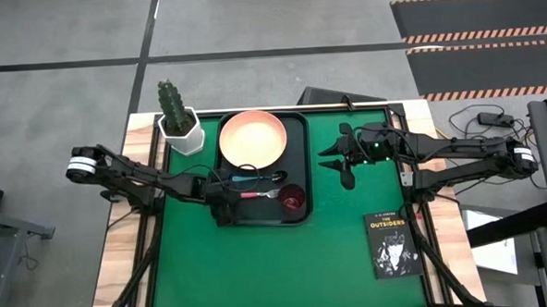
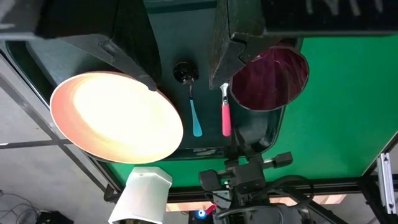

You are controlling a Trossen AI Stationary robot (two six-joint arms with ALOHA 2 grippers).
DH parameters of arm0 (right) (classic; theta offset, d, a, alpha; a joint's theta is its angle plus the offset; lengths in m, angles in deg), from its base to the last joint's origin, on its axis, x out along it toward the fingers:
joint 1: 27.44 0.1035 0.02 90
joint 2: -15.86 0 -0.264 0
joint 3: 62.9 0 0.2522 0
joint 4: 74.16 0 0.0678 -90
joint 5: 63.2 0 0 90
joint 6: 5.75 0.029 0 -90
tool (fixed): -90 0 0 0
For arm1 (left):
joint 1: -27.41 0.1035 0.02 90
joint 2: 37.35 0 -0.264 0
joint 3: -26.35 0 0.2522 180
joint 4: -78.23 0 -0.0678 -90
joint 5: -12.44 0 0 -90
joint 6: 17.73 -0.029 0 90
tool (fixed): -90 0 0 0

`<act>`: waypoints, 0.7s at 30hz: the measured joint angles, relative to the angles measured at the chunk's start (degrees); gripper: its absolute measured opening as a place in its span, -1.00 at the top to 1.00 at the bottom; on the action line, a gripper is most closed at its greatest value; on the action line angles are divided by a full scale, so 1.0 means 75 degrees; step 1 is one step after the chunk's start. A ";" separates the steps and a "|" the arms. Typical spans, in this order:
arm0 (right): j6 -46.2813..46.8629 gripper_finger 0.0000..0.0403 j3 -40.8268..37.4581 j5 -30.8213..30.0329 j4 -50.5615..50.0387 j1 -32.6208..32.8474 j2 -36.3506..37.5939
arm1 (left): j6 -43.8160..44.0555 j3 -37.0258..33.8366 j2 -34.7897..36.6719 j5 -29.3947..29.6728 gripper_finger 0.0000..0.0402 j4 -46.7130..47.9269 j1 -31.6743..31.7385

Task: Pick and place plate/cup/fork/spoon on tray
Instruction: Put the pink fork to the bottom of the blue spoon on the black serving tray, then return to Home Position

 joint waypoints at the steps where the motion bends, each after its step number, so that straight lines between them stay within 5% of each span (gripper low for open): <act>1: -0.0005 0.39 0.0000 0.0000 -0.0002 -0.0003 0.0000 | 0.0000 0.0003 0.0000 0.0000 0.96 -0.0022 0.0000; 11: -0.0118 0.39 -0.0008 0.0000 0.0001 -0.0002 0.0000 | -0.0402 0.0405 0.0485 -0.0273 0.96 -0.0059 -0.0006; 21: -0.0946 0.39 -0.0421 0.0012 0.0402 0.0000 0.0345 | -0.2071 0.0397 0.2878 -0.0364 0.96 -0.0237 0.0000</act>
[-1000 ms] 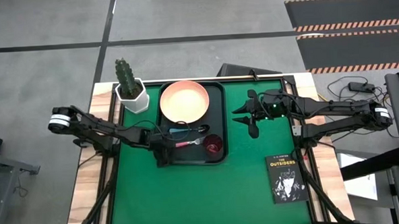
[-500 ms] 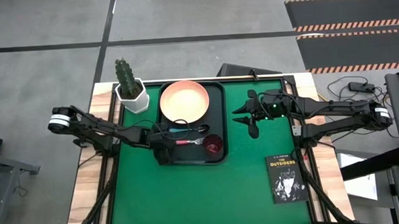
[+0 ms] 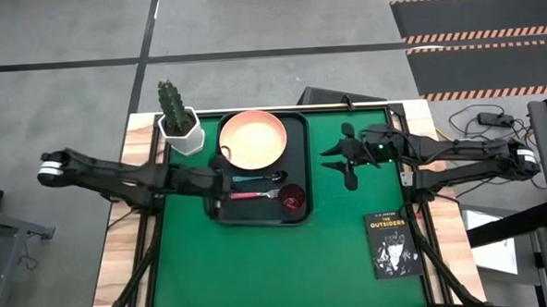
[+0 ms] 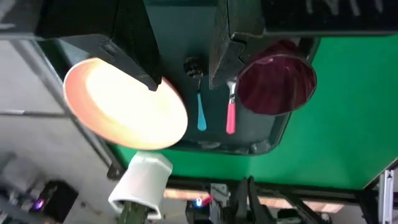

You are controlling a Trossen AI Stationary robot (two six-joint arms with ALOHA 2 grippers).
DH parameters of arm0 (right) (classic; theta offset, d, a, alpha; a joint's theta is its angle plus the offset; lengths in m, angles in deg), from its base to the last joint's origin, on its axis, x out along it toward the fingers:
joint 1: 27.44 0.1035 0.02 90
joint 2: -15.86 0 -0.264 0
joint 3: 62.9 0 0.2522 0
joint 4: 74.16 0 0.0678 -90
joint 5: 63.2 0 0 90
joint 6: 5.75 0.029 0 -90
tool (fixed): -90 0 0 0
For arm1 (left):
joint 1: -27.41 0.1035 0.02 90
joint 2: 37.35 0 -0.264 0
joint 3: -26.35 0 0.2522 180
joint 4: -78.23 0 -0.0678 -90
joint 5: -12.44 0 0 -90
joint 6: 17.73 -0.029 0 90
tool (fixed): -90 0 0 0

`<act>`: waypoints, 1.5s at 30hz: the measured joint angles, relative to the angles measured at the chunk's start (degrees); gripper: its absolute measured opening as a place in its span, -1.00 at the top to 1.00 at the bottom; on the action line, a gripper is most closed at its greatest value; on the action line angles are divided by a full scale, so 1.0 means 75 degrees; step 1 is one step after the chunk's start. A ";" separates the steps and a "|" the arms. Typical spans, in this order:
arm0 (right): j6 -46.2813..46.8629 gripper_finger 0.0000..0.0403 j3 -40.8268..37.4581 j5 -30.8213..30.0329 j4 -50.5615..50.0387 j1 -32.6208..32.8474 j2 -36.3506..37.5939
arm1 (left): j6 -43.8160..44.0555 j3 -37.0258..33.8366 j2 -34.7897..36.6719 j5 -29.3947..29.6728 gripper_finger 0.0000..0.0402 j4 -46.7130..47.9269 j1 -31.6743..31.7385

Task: Pick and place plate/cup/fork/spoon on tray
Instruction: Return to Home Position

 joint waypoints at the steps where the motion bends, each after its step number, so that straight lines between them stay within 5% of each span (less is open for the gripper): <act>1: -0.0060 0.39 -0.0095 0.0003 0.0096 0.0000 0.0128 | -0.0106 -0.0044 0.0273 0.0000 0.96 -0.0016 0.0000; 15: -0.0266 0.39 -0.2084 -0.0001 0.0559 -0.0003 0.2845 | -0.0213 -0.2245 0.3789 0.0006 0.96 -0.1754 0.0000; 36: -0.0211 0.39 -0.3318 -0.0010 -0.0403 -0.0005 0.6588 | 0.0245 -0.4099 0.6658 0.0099 0.96 -0.1997 0.0000; 45: -0.0282 0.39 -0.3526 -0.0015 -0.0382 -0.0003 0.6522 | 0.0549 -0.4692 0.7567 0.0097 0.96 -0.1984 0.0001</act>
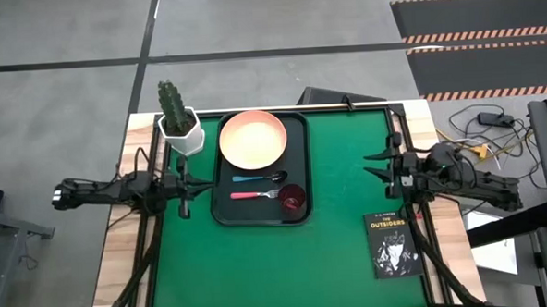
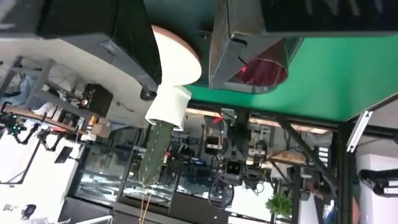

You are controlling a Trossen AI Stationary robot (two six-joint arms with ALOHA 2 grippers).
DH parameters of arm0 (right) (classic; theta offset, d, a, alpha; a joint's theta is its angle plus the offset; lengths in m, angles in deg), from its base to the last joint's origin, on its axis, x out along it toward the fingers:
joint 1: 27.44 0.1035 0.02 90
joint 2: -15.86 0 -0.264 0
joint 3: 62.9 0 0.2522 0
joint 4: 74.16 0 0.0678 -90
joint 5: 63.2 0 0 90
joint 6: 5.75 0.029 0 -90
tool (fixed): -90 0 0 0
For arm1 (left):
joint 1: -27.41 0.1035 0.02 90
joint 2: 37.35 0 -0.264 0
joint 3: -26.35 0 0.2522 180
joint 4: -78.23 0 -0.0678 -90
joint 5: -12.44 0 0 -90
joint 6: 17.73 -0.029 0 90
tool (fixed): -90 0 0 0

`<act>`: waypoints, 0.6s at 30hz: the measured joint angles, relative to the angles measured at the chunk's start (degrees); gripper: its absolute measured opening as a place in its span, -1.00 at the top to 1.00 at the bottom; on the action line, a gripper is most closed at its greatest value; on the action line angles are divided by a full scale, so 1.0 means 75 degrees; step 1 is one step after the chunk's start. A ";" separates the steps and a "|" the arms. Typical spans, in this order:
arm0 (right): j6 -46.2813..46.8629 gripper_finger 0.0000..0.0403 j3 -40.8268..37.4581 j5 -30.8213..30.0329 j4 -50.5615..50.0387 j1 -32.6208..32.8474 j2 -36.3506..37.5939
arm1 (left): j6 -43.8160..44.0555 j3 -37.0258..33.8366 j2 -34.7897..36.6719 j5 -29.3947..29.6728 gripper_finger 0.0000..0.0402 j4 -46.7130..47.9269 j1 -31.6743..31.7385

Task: Pick and place plate/cup/fork/spoon on tray
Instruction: Return to Home Position

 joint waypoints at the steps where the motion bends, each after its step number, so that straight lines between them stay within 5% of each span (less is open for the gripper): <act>1: 0.0016 0.39 -0.0079 0.0000 0.0080 0.0000 0.0035 | 0.0095 0.0000 0.0051 -0.0015 0.96 0.0024 0.0001; 10: 0.0486 0.50 -0.1555 0.0095 0.1716 -0.0003 0.0098 | 0.0123 -0.0006 -0.0027 -0.0018 0.96 0.0050 0.0002; 18: 0.1101 0.67 -0.1555 0.0064 0.1572 -0.0003 -0.0106 | 0.0120 -0.0015 -0.0427 -0.0007 0.96 0.0048 0.0000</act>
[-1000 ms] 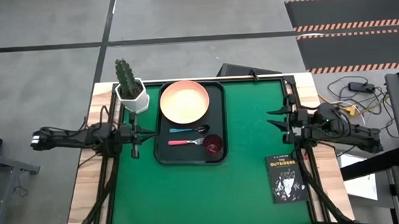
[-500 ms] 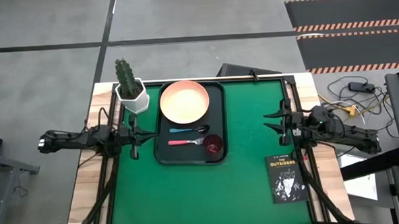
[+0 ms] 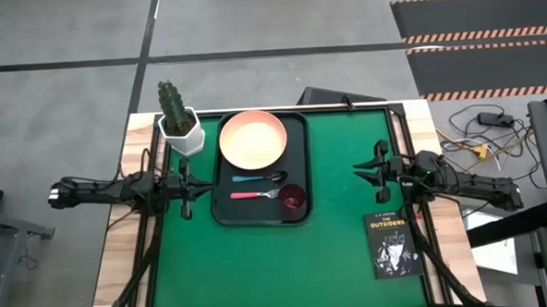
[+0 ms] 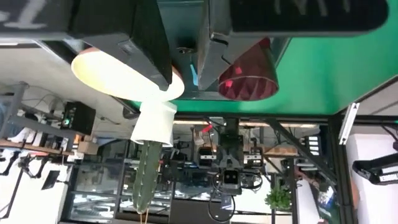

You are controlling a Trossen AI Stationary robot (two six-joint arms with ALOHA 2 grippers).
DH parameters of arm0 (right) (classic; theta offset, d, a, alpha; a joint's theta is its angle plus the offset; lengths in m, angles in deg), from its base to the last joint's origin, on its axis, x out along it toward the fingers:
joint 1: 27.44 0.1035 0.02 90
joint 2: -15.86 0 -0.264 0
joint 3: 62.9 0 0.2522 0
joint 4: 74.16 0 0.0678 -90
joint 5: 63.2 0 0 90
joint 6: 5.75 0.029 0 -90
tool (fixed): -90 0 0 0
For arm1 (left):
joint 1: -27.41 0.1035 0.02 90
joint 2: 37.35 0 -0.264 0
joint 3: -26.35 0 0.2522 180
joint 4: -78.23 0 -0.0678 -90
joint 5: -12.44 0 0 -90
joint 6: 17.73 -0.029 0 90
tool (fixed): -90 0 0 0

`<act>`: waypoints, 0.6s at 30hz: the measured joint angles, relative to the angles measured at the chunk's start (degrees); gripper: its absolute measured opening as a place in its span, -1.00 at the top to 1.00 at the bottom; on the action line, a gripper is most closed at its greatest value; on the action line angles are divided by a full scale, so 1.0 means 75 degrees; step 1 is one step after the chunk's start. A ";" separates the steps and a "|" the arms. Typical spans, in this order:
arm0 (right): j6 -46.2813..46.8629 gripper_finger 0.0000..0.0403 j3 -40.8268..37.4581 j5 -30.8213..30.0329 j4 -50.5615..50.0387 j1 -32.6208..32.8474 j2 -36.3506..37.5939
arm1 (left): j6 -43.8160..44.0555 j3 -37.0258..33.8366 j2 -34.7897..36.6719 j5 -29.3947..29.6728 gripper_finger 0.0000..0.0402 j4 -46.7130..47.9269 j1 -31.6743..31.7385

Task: Pick and place plate/cup/fork/spoon on tray
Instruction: Return to Home Position

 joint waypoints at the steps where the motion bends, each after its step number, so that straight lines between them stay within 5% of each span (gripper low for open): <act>1: 0.0052 0.68 0.0000 0.0000 -0.0017 0.0003 0.0002 | 0.0000 0.0000 -0.0050 0.0001 0.96 -0.0003 -0.0001; 18: 0.0313 0.65 -0.0004 -0.0023 -0.0053 0.0001 -0.0009 | -0.0004 -0.0015 -0.0933 0.0003 0.96 -0.0005 -0.0001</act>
